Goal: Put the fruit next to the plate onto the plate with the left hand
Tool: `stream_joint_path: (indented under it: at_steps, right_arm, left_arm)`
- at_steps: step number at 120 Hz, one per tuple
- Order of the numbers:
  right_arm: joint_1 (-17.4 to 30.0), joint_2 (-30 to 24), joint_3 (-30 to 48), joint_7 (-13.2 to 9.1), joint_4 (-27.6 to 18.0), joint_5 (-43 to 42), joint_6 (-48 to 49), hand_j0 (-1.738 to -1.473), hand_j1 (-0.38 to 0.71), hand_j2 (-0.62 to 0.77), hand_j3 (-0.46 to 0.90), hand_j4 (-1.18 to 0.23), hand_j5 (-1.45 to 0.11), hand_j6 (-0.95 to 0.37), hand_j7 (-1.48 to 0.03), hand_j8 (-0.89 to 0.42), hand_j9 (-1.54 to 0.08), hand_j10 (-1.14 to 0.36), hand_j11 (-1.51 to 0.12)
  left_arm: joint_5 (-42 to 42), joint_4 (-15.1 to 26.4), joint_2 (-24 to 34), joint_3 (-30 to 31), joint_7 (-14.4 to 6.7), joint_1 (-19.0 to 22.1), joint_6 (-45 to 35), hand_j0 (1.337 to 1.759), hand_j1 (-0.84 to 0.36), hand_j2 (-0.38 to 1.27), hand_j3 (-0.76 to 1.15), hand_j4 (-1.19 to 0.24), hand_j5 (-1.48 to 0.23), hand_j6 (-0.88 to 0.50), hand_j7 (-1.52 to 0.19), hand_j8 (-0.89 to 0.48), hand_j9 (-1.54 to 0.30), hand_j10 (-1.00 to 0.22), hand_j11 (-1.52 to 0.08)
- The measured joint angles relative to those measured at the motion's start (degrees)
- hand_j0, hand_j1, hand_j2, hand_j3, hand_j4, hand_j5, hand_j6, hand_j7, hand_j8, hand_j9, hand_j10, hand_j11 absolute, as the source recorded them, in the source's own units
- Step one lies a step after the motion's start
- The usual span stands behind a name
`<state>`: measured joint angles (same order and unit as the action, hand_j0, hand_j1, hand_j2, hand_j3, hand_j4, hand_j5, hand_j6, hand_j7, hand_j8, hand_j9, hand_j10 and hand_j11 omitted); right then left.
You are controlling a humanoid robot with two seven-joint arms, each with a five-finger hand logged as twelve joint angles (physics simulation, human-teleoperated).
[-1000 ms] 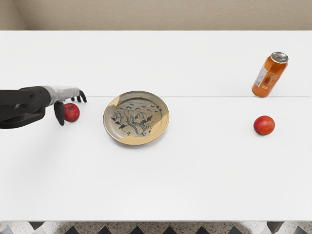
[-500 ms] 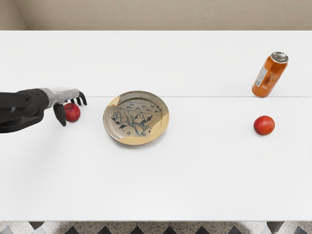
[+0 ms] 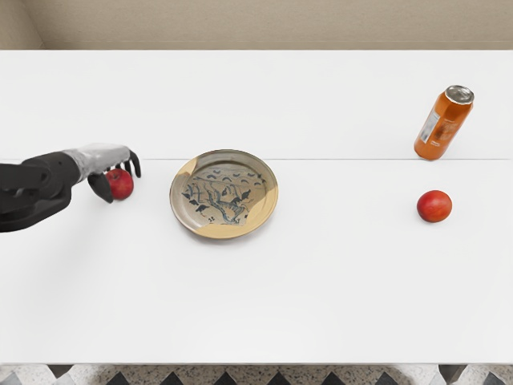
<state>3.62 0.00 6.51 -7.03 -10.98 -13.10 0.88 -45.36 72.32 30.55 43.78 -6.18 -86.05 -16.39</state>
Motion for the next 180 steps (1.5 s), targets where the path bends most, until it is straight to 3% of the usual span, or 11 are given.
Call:
stream_joint_path:
  at_steps: [25,32,46,68,83,109,128,146,151,168,180]
  right_arm:
    - [0.0,0.0,0.0,0.0,0.0,0.0,0.0,-1.658,-0.31,-0.01,0.00,-0.03,-0.04,-0.03,-0.04,-0.03,-0.04,-0.03,-0.04]
    - [0.0,0.0,0.0,0.0,0.0,0.0,0.0,-1.658,-0.31,-0.01,0.00,-0.03,-0.04,-0.03,-0.04,-0.03,-0.04,-0.03,-0.04]
    - [0.0,0.0,0.0,0.0,0.0,0.0,0.0,-1.658,-0.31,-0.01,0.00,-0.03,-0.04,-0.03,-0.04,-0.03,-0.04,-0.03,-0.04]
    - [0.0,0.0,0.0,0.0,0.0,0.0,0.0,-1.658,-0.31,-0.01,0.00,-0.03,-0.04,-0.03,-0.04,-0.03,-0.04,-0.03,-0.04]
    - [0.0,0.0,0.0,0.0,0.0,0.0,0.0,-1.658,-0.31,-0.01,0.00,-0.03,-0.04,-0.03,-0.04,-0.03,-0.04,-0.03,-0.04]
    - [0.0,0.0,0.0,0.0,0.0,0.0,0.0,-1.658,-0.31,-0.01,0.00,-0.03,-0.04,-0.03,-0.04,-0.03,-0.04,-0.03,-0.04]
    - [0.0,0.0,0.0,0.0,0.0,0.0,0.0,-1.658,-0.31,-0.01,0.00,-0.03,-0.04,-0.03,-0.04,-0.03,-0.04,-0.03,-0.04]
    - [0.0,0.0,0.0,0.0,0.0,0.0,0.0,-1.658,-0.31,-0.01,0.00,-0.03,-0.04,-0.03,-0.04,-0.03,-0.04,-0.03,-0.04]
    - [0.0,0.0,0.0,0.0,0.0,0.0,0.0,-1.658,-0.31,-0.01,0.00,-0.03,-0.04,-0.03,-0.04,-0.03,-0.04,-0.03,-0.04]
    - [0.0,0.0,0.0,0.0,0.0,0.0,0.0,-1.658,-0.31,-0.01,0.00,-0.03,-0.04,-0.03,-0.04,-0.03,-0.04,-0.03,-0.04]
    - [0.0,0.0,0.0,0.0,0.0,0.0,0.0,-1.658,-0.31,-0.01,0.00,-0.03,-0.04,-0.03,-0.04,-0.03,-0.04,-0.03,-0.04]
  left_arm:
    - [0.1,0.1,0.0,0.2,0.0,0.1,-0.1,1.654,-0.30,0.24,0.00,-0.62,-0.82,-0.38,-0.83,-0.44,-0.84,-0.62,-0.84]
    - [0.2,0.1,-0.2,0.2,0.0,0.2,-0.1,1.651,-0.31,0.24,0.00,-0.59,-0.89,-0.35,-0.90,-0.41,-0.90,-0.65,-0.90]
    - [0.3,-0.2,-0.3,0.5,0.0,0.2,0.1,1.648,-0.44,0.48,0.00,-0.44,-1.04,-0.20,-1.03,-0.28,-1.03,-0.67,-1.03]
    - [0.4,-0.5,-0.8,0.7,0.0,0.3,-0.1,1.645,-0.45,0.38,0.00,-0.39,-1.10,-0.16,-1.11,-0.22,-1.12,-0.60,-1.13]
    - [0.3,-0.6,-0.9,0.7,0.0,0.3,0.1,1.633,-0.56,0.65,0.00,-0.33,-1.14,-0.09,-1.16,-0.15,-1.17,-0.53,-1.20]
    - [0.0,-0.8,-1.0,0.8,0.0,0.4,0.2,1.635,-0.40,0.42,0.00,-0.51,-1.07,-0.23,-1.12,-0.24,-1.16,-0.59,-1.21]
    - [-0.1,-0.8,-0.9,0.9,-0.1,-0.1,2.0,1.635,-0.38,0.36,0.00,-0.58,-1.07,-0.27,-1.12,-0.28,-1.17,-0.64,-1.22]
    - [0.3,-0.2,0.1,1.0,0.0,-2.0,2.8,1.636,-0.41,0.40,0.00,-0.60,-1.15,-0.19,-1.17,-0.23,-1.19,-0.62,-1.23]
    - [0.4,0.2,1.1,1.0,-0.1,-2.9,2.9,1.637,-0.35,0.38,0.00,-0.63,-1.16,-0.22,-1.17,-0.26,-1.18,-0.62,-1.22]
    - [2.3,4.5,4.8,1.1,0.0,-8.5,4.5,1.645,-0.37,0.58,0.00,-0.66,-1.23,-0.29,-1.19,-0.28,-1.18,-0.64,-1.19]
    - [4.4,7.3,5.4,1.2,0.0,-12.0,6.1,1.646,-0.37,0.56,0.00,-0.62,-1.27,-0.26,-1.20,-0.29,-1.18,-0.64,-1.19]
